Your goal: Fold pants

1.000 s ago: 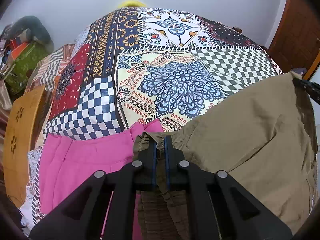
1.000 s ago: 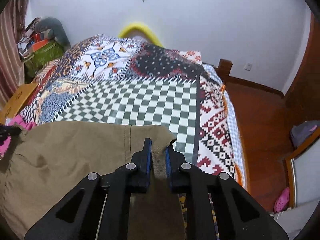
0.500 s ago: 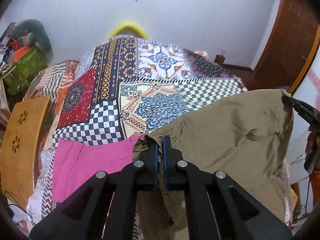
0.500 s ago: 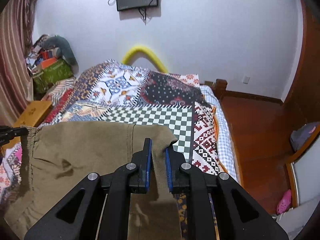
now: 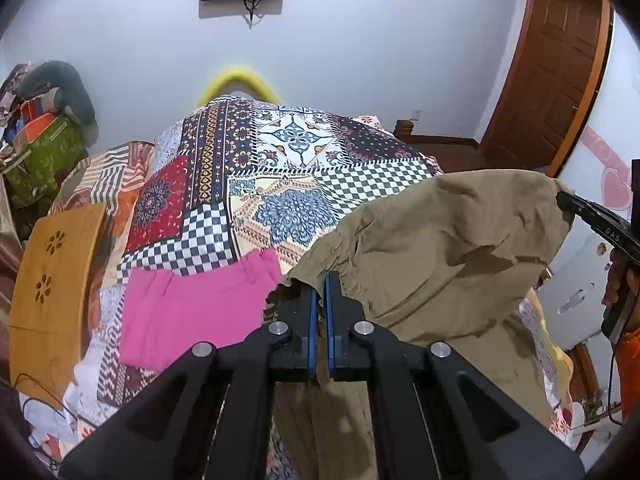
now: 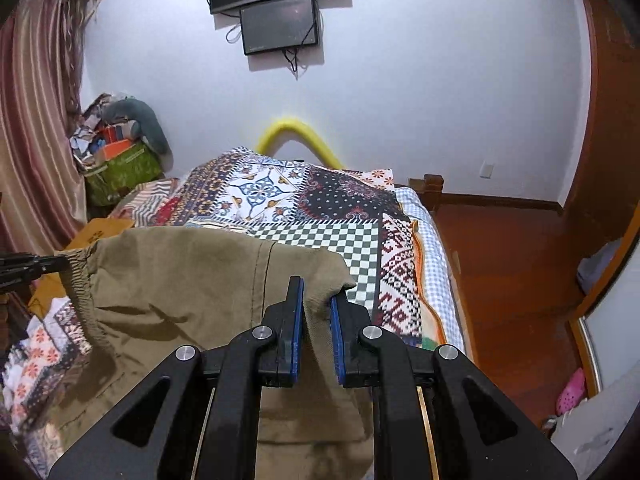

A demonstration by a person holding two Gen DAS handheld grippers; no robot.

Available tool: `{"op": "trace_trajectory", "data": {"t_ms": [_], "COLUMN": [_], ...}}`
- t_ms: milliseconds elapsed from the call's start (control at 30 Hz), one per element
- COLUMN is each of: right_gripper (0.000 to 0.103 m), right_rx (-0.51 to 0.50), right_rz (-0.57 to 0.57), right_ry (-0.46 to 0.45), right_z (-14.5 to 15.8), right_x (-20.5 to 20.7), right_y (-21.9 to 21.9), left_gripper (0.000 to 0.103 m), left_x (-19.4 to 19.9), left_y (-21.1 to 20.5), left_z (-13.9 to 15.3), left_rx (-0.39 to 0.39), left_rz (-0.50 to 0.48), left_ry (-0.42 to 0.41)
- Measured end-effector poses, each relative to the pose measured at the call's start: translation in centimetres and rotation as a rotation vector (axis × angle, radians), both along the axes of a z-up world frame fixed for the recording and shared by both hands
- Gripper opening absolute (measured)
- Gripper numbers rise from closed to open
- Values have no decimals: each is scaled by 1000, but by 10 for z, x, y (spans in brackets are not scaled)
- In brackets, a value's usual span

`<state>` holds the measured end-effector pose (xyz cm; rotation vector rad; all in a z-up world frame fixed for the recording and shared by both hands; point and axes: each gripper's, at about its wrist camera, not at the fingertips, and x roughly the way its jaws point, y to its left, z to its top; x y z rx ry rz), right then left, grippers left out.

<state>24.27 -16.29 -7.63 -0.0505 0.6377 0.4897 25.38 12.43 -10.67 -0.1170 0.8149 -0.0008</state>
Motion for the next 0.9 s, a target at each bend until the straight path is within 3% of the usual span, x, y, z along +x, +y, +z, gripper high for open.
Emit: {"op": "trace_trajectory", "data": {"t_ms": [500, 900], "right_gripper": [11, 11], "right_rx": [57, -27], "right_rz": [-41, -50], "right_ry": [48, 138], "right_z": [-19, -62], "right_x": [-77, -135], "right_y": [-27, -35], "left_gripper": [3, 4], "left_x": [-83, -137], "left_y": [-15, -23], "left_z": [-3, -45], "left_rx": [-52, -90], "left_rz": [-31, -60], "left_ry": [15, 91]}}
